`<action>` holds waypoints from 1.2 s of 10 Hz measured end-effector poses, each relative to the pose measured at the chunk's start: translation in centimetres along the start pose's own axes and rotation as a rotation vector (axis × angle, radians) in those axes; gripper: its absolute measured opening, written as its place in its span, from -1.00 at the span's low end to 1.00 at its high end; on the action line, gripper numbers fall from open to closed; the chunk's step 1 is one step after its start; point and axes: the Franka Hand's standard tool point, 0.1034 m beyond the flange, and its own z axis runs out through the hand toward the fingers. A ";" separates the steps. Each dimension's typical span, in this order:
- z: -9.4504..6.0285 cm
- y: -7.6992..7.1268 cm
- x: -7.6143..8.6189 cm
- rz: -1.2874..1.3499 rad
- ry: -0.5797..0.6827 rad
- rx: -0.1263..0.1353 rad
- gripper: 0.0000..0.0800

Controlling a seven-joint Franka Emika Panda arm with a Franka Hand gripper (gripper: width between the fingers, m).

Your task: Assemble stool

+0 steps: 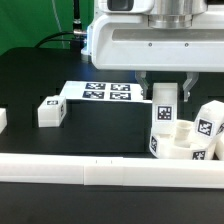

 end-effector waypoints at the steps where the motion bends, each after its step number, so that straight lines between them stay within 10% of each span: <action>1: 0.0 0.0 0.0 0.067 0.000 0.001 -0.17; 12: 0.2 -0.5 0.1 1.172 -0.007 0.061 -0.17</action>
Offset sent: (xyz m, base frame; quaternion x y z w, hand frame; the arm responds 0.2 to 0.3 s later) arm -0.0057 0.0019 -0.0105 0.0265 -0.0117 0.2533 0.9670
